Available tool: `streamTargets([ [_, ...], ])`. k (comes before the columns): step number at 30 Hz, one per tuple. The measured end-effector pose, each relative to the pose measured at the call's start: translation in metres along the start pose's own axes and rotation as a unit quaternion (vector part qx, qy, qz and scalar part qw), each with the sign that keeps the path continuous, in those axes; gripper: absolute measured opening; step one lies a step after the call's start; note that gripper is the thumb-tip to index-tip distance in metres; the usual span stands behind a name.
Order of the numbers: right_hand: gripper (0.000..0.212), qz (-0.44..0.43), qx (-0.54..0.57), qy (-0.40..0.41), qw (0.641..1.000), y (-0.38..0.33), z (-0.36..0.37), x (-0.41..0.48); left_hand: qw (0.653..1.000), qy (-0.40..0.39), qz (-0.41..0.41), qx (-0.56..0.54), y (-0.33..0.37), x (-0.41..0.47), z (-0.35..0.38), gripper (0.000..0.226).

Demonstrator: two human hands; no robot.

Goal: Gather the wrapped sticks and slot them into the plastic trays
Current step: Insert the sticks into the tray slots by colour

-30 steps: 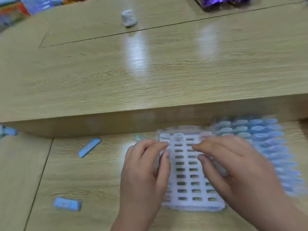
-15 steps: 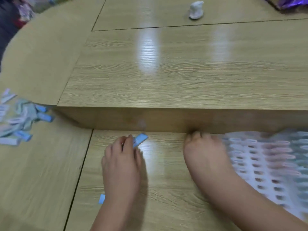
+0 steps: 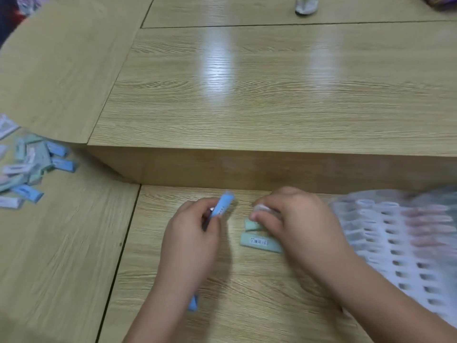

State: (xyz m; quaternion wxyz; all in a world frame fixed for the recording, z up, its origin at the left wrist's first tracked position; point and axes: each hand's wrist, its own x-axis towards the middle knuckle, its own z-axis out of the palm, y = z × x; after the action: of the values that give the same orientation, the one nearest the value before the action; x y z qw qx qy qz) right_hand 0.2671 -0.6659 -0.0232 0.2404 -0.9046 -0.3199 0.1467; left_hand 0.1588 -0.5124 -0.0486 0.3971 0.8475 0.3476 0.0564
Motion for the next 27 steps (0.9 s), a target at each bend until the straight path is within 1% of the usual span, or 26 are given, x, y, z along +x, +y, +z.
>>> streamTargets([
  [2, 0.022, -0.001, 0.088, 0.027, 0.996, 0.003, -0.012, -0.008, 0.995, -0.014, -0.015, -0.093, 0.010, -0.008, -0.002, 0.026],
  [3, 0.024, -0.002, 0.125, 0.031, 0.992, 0.005, -0.020, -0.012, 0.992, -0.018, -0.016, -0.128, 0.017, -0.012, -0.002, 0.027],
  [5, 0.031, -0.007, 0.197, 0.027, 0.980, 0.012, -0.038, -0.025, 0.986, -0.016, -0.002, -0.169, 0.033, -0.020, 0.001, 0.022],
  [7, 0.026, -0.023, 0.245, 0.033, 0.969, 0.023, -0.060, -0.042, 0.981, -0.006, 0.023, -0.193, 0.054, -0.029, 0.008, 0.013],
  [8, 0.022, -0.033, 0.250, 0.044, 0.967, 0.030, -0.073, -0.051, 0.978, -0.003, 0.036, -0.206, 0.065, -0.034, 0.012, 0.011],
  [11, 0.021, -0.040, 0.214, 0.102, 0.971, 0.058, -0.112, -0.076, 0.970, -0.004, 0.074, -0.233, 0.099, -0.050, 0.030, 0.012],
  [13, 0.016, -0.010, 0.207, 0.137, 0.969, 0.081, -0.132, -0.090, 0.968, -0.016, 0.090, -0.232, 0.115, -0.060, 0.046, 0.013],
  [17, 0.021, 0.056, 0.231, 0.181, 0.954, 0.118, -0.153, -0.109, 0.965, -0.053, 0.091, -0.241, 0.140, -0.080, 0.075, 0.014],
  [19, 0.020, 0.074, 0.256, 0.177, 0.947, 0.131, -0.156, -0.115, 0.961, -0.064, 0.081, -0.256, 0.148, -0.088, 0.086, 0.010],
  [23, 0.019, 0.069, 0.333, 0.134, 0.931, 0.145, -0.154, -0.120, 0.963, -0.062, 0.066, -0.252, 0.154, -0.098, 0.098, 0.007],
  [25, 0.023, 0.071, 0.304, 0.118, 0.943, 0.149, -0.152, -0.120, 0.964, -0.055, 0.051, -0.255, 0.155, -0.098, 0.101, 0.007],
  [27, 0.022, 0.060, 0.269, 0.095, 0.956, 0.151, -0.148, -0.119, 0.966, -0.046, 0.042, -0.250, 0.157, -0.097, 0.105, 0.008],
])
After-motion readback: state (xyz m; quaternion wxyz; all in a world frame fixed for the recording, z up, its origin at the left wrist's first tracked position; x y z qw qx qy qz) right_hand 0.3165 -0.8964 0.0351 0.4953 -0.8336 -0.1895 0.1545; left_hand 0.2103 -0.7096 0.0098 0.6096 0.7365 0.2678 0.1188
